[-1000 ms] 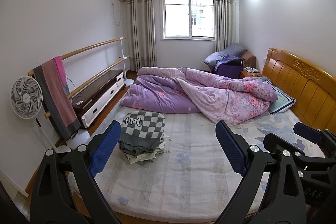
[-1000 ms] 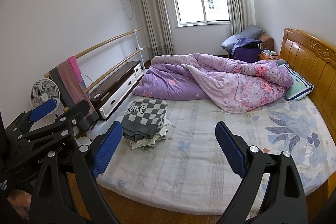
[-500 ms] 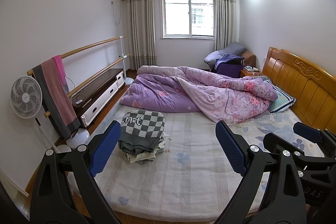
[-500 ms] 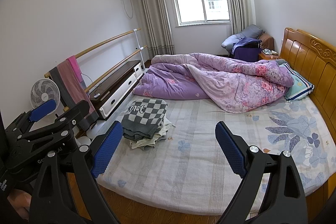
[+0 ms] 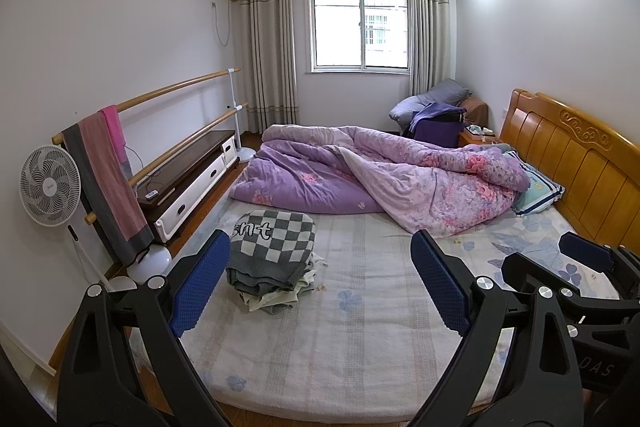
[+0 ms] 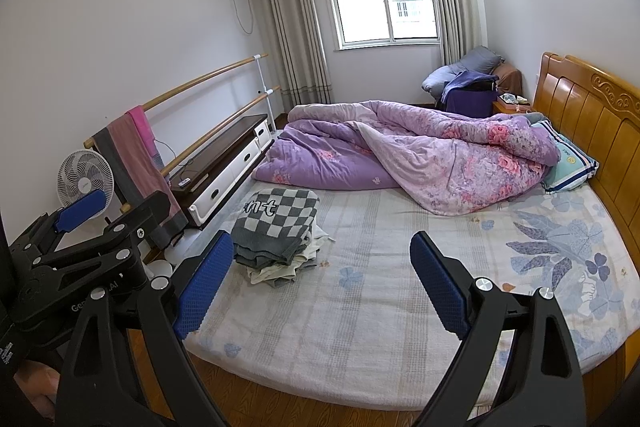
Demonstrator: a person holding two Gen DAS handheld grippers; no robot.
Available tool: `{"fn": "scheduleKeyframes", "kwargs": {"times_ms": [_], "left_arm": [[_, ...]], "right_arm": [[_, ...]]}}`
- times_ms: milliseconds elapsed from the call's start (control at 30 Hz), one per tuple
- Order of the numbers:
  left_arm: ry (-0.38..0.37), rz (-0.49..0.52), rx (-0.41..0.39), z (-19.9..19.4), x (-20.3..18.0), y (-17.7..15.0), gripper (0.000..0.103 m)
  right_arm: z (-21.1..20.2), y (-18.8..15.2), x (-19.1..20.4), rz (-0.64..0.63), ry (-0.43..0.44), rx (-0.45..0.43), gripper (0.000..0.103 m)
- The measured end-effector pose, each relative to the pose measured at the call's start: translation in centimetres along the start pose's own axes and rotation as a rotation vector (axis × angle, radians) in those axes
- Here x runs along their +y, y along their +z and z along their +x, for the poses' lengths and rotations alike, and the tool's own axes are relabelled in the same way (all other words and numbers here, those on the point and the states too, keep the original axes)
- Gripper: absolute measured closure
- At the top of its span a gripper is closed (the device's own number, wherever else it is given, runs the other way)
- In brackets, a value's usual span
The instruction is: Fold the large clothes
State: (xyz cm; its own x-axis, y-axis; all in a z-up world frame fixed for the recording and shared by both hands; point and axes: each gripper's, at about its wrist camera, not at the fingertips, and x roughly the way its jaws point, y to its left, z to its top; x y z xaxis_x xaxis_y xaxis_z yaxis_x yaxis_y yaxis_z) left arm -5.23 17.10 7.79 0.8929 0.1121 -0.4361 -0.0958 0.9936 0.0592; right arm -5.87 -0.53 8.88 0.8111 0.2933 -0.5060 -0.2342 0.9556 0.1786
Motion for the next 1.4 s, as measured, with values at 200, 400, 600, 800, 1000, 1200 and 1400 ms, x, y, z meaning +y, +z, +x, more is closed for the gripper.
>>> {"fn": "scheduleKeyframes", "kwargs": {"times_ms": [200, 400, 600, 800, 1000, 1200, 1400], "left_arm": [[-0.001, -0.002, 0.002, -0.1, 0.0, 0.0, 0.011], [0.0, -0.003, 0.002, 0.0, 0.0, -0.1, 0.011], [0.001, -0.003, 0.003, 0.2, 0.2, -0.2, 0.011], [-0.001, -0.003, 0.004, 0.3, 0.2, -0.2, 0.011], [0.004, 0.001, 0.001, 0.3, 0.2, -0.3, 0.011], [0.01, 0.009, -0.005, 0.5, 0.5, -1.1, 0.011], [0.009, 0.009, 0.003, 0.6, 0.5, -1.0, 0.011]], "right_arm": [[0.1, 0.0, -0.1, 0.001, -0.001, 0.002, 0.016], [0.3, 0.0, -0.1, 0.002, -0.001, 0.004, 0.016], [0.3, 0.0, -0.2, 0.004, 0.002, 0.006, 0.016], [0.3, 0.1, -0.2, 0.004, 0.001, 0.006, 0.016], [0.3, 0.0, -0.3, 0.006, -0.001, 0.007, 0.016], [0.3, -0.1, -0.3, 0.009, -0.006, 0.008, 0.016], [0.4, -0.4, 0.1, 0.014, -0.016, 0.013, 0.016]]}}
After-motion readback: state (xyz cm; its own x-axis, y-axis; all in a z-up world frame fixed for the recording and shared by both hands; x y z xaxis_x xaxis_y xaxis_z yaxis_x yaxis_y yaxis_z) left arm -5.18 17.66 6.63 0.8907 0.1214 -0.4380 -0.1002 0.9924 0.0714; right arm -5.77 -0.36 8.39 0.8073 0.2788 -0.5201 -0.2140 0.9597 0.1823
